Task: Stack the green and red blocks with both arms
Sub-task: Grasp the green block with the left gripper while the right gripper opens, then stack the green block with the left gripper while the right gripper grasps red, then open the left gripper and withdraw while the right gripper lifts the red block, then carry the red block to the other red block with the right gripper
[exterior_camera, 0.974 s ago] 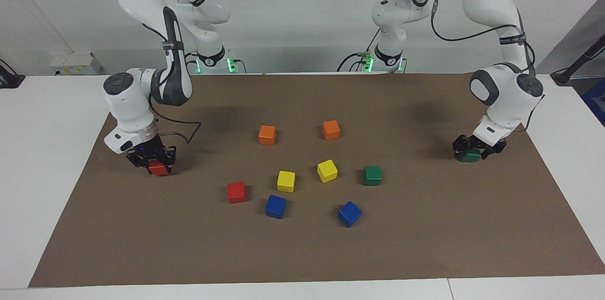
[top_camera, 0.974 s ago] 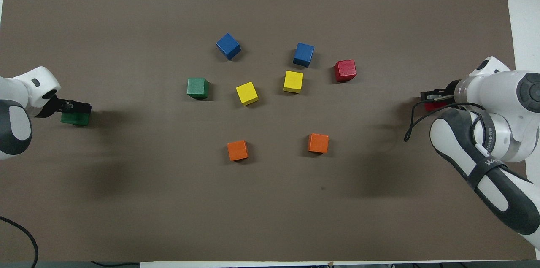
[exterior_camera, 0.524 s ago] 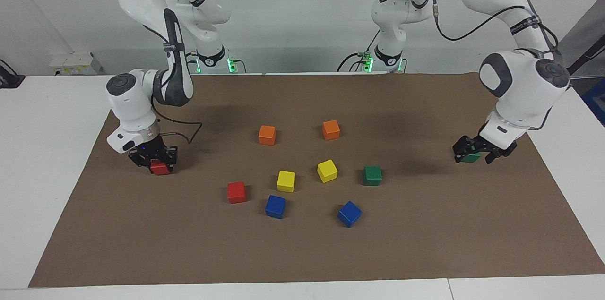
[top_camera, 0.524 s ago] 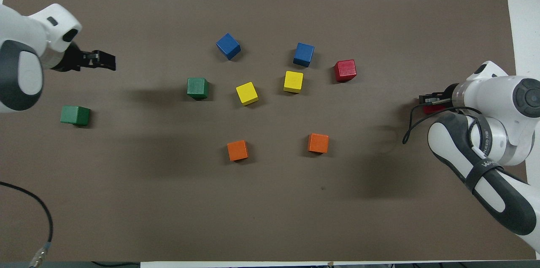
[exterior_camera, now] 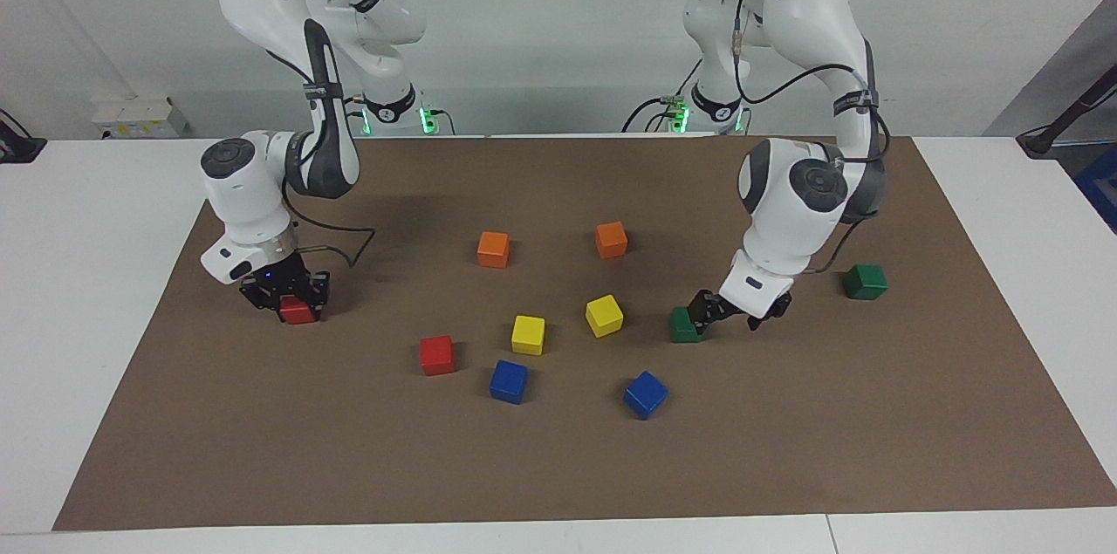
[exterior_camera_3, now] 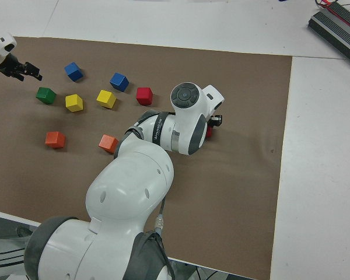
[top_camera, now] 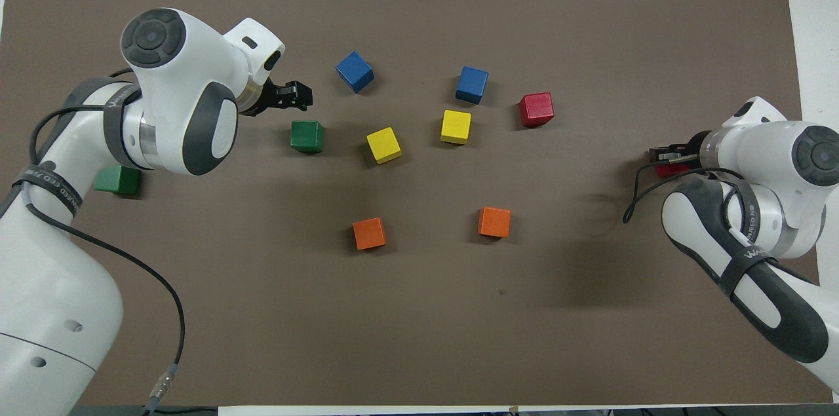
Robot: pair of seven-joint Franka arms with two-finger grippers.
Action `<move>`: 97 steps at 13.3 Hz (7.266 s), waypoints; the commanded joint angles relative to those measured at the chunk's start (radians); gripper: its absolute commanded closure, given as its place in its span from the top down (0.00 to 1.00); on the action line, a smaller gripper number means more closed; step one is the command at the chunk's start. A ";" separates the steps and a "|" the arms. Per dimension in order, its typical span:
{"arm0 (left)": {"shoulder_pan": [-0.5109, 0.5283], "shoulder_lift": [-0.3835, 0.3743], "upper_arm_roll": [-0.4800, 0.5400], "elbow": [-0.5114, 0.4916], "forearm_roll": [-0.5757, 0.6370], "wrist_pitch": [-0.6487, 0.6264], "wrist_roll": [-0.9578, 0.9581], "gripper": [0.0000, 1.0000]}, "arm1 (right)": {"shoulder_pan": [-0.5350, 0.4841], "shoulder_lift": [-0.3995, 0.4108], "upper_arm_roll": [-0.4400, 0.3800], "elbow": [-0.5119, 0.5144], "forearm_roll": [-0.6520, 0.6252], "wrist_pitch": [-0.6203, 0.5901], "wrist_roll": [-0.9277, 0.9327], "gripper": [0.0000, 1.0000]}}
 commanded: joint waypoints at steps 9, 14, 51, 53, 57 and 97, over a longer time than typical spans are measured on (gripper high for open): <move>-0.055 0.019 0.020 -0.087 -0.009 0.120 -0.039 1.00 | 0.000 -0.033 0.011 0.209 0.005 -0.297 0.012 1.00; -0.070 0.010 0.022 -0.152 -0.005 0.178 -0.039 0.98 | 0.165 0.036 0.019 0.525 -0.011 -0.537 0.289 1.00; 0.488 -0.298 0.028 -0.468 0.006 0.218 0.781 0.00 | 0.364 0.260 0.019 0.461 -0.022 -0.224 0.388 0.97; 0.473 -0.295 0.029 -0.468 0.006 0.220 0.777 0.00 | 0.364 0.259 0.019 0.453 -0.022 -0.221 0.389 0.76; 0.470 -0.295 0.029 -0.488 0.006 0.237 0.785 0.00 | 0.348 0.256 0.016 0.458 -0.024 -0.238 0.389 0.07; 0.450 -0.358 0.020 0.005 0.055 -0.340 0.465 1.00 | -0.011 -0.165 0.011 -0.028 0.008 -0.085 -0.019 0.09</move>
